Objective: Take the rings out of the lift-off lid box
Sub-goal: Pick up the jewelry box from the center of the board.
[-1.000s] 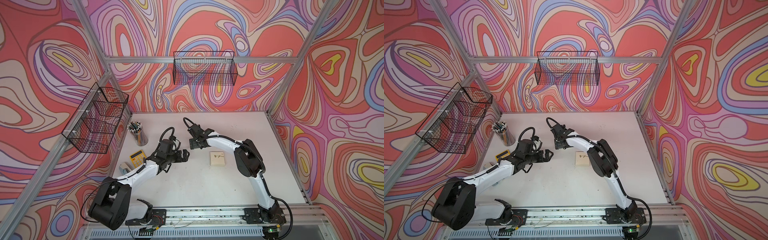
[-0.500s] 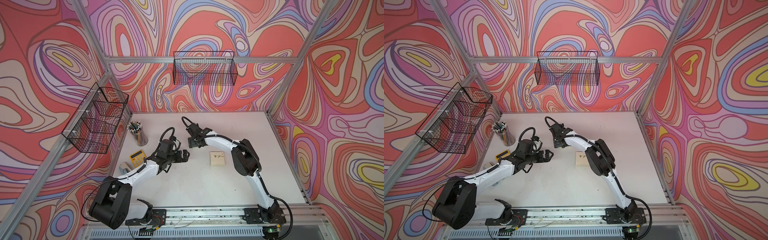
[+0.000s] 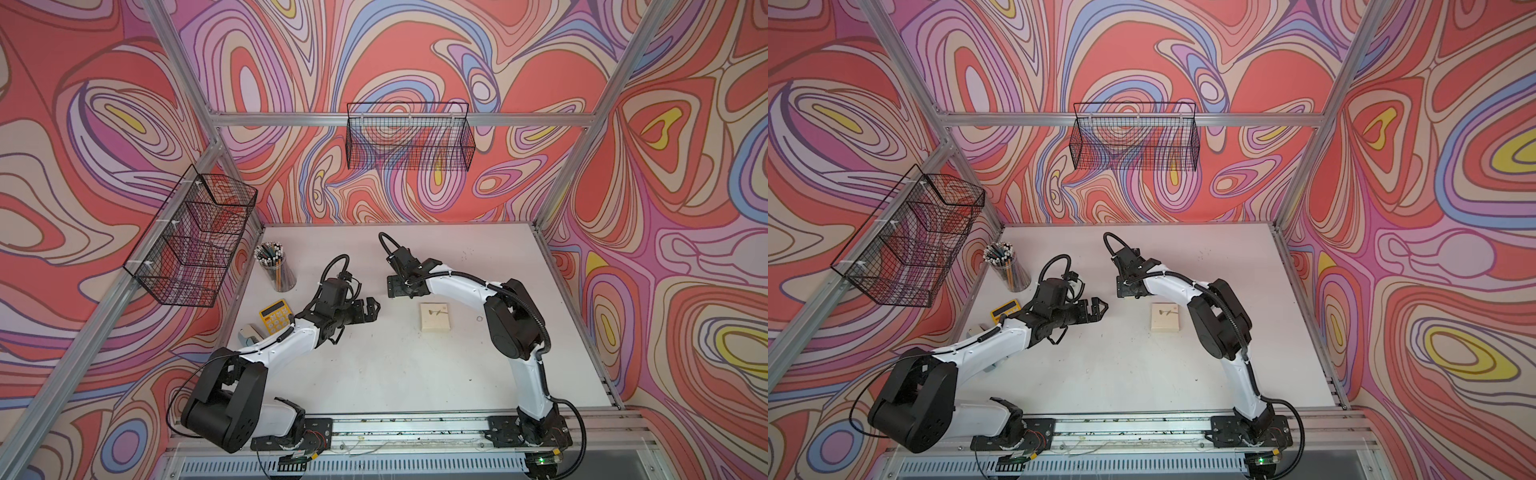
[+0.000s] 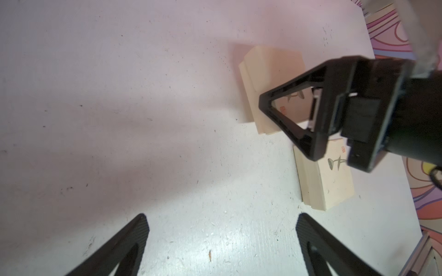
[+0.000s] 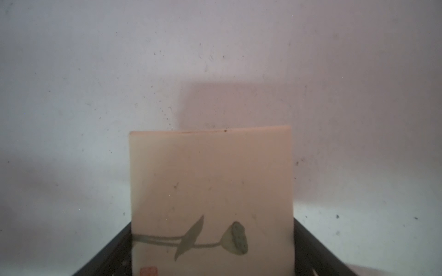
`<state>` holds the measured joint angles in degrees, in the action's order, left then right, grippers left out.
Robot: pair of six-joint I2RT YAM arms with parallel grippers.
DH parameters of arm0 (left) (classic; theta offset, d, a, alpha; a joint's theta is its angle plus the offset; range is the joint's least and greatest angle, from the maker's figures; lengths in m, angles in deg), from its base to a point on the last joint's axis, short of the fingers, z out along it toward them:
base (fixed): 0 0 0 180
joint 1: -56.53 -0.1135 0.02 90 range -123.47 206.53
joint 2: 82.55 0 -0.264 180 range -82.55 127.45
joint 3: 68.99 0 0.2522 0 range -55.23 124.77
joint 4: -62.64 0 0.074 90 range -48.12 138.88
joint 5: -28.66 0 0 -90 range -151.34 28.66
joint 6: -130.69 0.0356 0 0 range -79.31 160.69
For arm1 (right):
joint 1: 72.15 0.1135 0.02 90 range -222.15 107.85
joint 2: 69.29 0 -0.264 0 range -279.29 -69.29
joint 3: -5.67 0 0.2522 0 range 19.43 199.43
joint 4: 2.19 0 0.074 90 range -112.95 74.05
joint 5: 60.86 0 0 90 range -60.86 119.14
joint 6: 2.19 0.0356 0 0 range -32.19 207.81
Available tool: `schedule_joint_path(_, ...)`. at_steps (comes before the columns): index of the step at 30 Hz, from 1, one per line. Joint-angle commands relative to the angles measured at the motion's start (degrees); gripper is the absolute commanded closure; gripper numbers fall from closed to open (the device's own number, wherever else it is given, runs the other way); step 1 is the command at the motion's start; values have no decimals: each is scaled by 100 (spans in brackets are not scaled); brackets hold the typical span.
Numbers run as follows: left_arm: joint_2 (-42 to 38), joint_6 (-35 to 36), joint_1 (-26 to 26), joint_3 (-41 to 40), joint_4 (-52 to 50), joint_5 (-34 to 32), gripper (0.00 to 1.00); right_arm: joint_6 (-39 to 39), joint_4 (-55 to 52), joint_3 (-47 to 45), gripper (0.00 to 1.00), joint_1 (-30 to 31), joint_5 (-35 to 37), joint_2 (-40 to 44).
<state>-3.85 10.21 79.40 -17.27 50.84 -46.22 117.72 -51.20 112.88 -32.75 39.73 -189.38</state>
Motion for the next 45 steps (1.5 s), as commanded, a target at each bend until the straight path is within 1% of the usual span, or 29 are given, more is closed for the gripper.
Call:
schedule_joint_path(1,173,-242,-27,9,253,170,0,162,399,-371,16,-11,-473,547)
schedule_joint_path(6,293,-397,-16,30,495,383,0,317,669,-1082,17,-11,-832,1145)
schedule_joint_path(9,252,-482,-19,-4,617,404,0,404,749,-1410,17,-12,-931,1412)
schedule_joint_path(17,260,-660,39,1,928,710,1,519,1133,-2097,17,-11,-1157,1825)
schedule_joint_path(19,284,-646,83,44,921,703,2,576,1256,-2234,17,-11,-1242,2046)
schedule_joint_path(22,383,-635,121,96,936,677,2,649,1360,-2352,18,-2,-1366,2119)
schedule_joint_path(28,563,-696,156,157,1071,752,3,659,1388,-2480,19,-2,-1340,2260)
schedule_joint_path(33,702,-700,178,251,1082,764,3,657,1513,-2569,17,6,-1530,2320)
schedule_joint_path(40,728,-703,184,280,1088,731,3,646,1524,-2613,15,-2,-1590,2337)
schedule_joint_path(45,798,-698,184,308,1103,778,4,638,1661,-2621,12,-2,-1791,2350)
